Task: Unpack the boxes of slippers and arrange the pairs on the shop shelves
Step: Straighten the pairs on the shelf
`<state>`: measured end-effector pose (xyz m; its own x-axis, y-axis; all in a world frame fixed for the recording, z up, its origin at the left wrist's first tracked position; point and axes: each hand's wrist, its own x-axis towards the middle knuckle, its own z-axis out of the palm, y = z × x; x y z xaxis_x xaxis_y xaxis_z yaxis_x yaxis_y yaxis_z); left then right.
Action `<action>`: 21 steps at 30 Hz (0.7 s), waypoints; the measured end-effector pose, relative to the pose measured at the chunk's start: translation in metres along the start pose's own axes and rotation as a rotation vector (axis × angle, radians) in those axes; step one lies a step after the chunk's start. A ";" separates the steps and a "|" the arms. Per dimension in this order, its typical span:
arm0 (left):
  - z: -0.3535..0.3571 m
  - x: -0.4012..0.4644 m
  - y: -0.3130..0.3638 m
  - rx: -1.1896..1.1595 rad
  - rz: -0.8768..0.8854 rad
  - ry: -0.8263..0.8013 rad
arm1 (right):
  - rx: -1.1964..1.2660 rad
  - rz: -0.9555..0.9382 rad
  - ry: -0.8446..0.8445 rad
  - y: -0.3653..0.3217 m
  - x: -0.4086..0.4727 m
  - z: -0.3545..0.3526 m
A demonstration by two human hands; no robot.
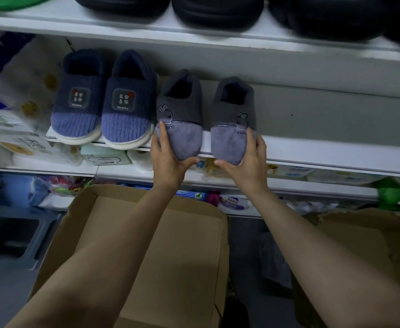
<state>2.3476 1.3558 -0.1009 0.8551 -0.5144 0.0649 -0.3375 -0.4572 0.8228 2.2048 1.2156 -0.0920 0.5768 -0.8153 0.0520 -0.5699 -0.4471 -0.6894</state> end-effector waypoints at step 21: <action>-0.025 0.004 0.038 0.277 0.078 -0.116 | -0.251 0.053 -0.078 -0.021 -0.027 -0.038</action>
<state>2.3480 1.3543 -0.0551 0.7772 -0.6278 0.0435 -0.5083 -0.5855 0.6316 2.1791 1.2333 -0.0514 0.5802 -0.8135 -0.0413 -0.7218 -0.4900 -0.4888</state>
